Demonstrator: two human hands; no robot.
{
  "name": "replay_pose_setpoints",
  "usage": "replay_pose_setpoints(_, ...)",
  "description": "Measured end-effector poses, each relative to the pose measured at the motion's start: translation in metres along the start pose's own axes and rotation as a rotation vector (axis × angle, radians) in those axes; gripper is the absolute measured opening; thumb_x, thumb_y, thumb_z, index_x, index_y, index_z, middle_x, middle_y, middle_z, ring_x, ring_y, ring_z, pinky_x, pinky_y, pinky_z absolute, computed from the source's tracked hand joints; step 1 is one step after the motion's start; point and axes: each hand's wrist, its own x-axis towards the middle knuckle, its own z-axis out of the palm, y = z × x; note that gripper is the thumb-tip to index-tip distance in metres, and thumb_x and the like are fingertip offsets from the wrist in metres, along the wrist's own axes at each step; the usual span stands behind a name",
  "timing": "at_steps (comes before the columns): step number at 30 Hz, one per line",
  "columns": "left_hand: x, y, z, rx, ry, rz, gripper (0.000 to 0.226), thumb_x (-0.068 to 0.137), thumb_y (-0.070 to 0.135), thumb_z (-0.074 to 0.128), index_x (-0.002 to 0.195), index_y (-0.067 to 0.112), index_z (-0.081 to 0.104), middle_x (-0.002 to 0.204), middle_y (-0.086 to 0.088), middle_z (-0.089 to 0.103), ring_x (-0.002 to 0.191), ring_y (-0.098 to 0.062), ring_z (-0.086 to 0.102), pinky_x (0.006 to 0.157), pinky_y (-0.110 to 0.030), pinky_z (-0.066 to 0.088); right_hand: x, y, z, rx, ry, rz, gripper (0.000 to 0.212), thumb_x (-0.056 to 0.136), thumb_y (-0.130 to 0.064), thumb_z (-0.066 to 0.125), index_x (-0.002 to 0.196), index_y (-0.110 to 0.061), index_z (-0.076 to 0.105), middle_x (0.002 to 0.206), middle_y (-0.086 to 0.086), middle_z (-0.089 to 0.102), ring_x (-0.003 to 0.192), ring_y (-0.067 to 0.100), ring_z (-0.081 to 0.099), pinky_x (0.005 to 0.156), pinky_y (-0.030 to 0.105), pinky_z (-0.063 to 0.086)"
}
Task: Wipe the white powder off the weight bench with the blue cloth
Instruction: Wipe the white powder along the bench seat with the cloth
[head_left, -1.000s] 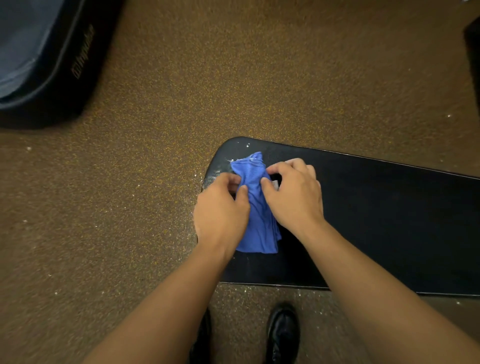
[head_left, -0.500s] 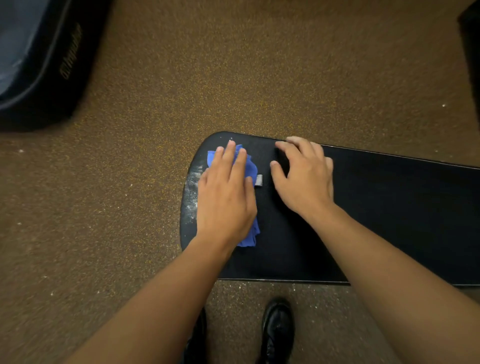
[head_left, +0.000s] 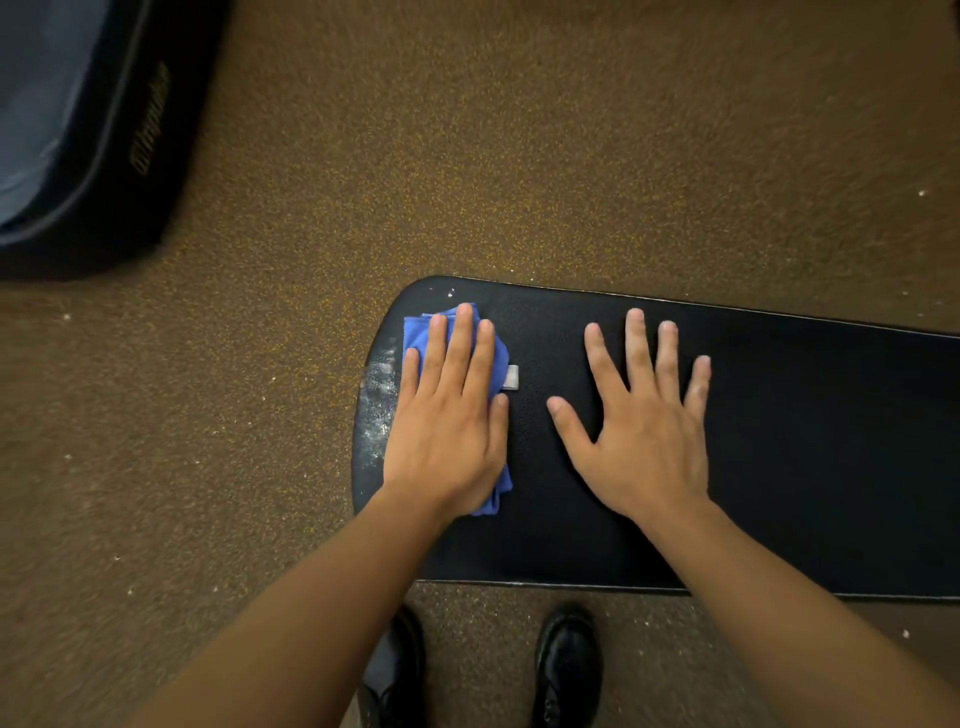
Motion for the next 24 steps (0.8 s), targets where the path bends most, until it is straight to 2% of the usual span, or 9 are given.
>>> replay_pose_setpoints(5, 0.043, -0.014, -0.009, -0.005, 0.019, 0.044, 0.062, 0.101, 0.038, 0.021, 0.157, 0.014, 0.011, 0.166, -0.005, 0.002, 0.152, -0.025, -0.004, 0.122, -0.046, 0.005, -0.001, 0.0, 0.0, -0.002, 0.008, 0.0, 0.074, 0.091, -0.067, 0.025, 0.154, -0.027, 0.017, 0.162, 0.01, 0.007, 0.148, 0.033, -0.001, 0.115, 0.061, 0.005)
replay_pose_setpoints(8, 0.056, -0.028, -0.017, -0.035, 0.026, 0.014, 0.061, 0.102, 0.035, 0.025, 0.158, 0.016, 0.009, 0.166, -0.005, 0.001, 0.152, -0.027, -0.003, 0.121, -0.044, 0.005, -0.001, 0.0, 0.0, 0.006, 0.016, -0.003, 0.074, 0.092, -0.067, 0.025, 0.153, -0.027, 0.018, 0.162, 0.01, 0.009, 0.148, 0.033, 0.0, 0.115, 0.061, 0.005)
replay_pose_setpoints(13, -0.008, -0.018, -0.008, -0.075, 0.069, -0.078, 0.064, 0.099, 0.027, 0.029, 0.157, 0.013, 0.007, 0.165, -0.009, -0.001, 0.152, -0.026, -0.005, 0.122, -0.044, 0.004, -0.001, 0.001, 0.0, 0.006, 0.014, -0.005, 0.074, 0.092, -0.066, 0.025, 0.154, -0.027, 0.017, 0.162, 0.01, 0.008, 0.148, 0.033, -0.001, 0.115, 0.061, 0.005)
replay_pose_setpoints(17, -0.058, 0.008, 0.012, -0.013, 0.055, -0.042, 0.063, 0.099, 0.027, 0.028, 0.156, 0.009, 0.01, 0.164, -0.013, 0.006, 0.152, -0.03, -0.001, 0.122, -0.048, 0.009, -0.001, -0.001, 0.0, -0.009, 0.017, 0.0, 0.074, 0.091, -0.066, 0.025, 0.154, -0.026, 0.017, 0.162, 0.011, 0.009, 0.148, 0.034, 0.001, 0.114, 0.062, 0.007)
replay_pose_setpoints(22, 0.001, 0.008, 0.007, -0.014, 0.03, 0.089, 0.061, 0.098, 0.026, 0.027, 0.155, 0.008, 0.019, 0.164, -0.014, 0.013, 0.151, -0.034, 0.006, 0.121, -0.053, 0.015, -0.001, 0.0, 0.001, -0.015, 0.02, -0.001, 0.074, 0.091, -0.066, 0.026, 0.154, -0.026, 0.018, 0.162, 0.011, 0.009, 0.148, 0.034, 0.001, 0.114, 0.062, 0.007)
replay_pose_setpoints(24, 0.034, -0.006, -0.003, -0.03, 0.04, 0.082, 0.061, 0.098, 0.026, 0.026, 0.155, 0.009, 0.02, 0.164, -0.014, 0.013, 0.151, -0.034, 0.007, 0.121, -0.052, 0.014, 0.0, 0.0, 0.001, -0.018, 0.018, 0.001, 0.074, 0.091, -0.066, 0.025, 0.154, -0.027, 0.017, 0.162, 0.01, 0.009, 0.148, 0.033, 0.001, 0.115, 0.061, 0.007)
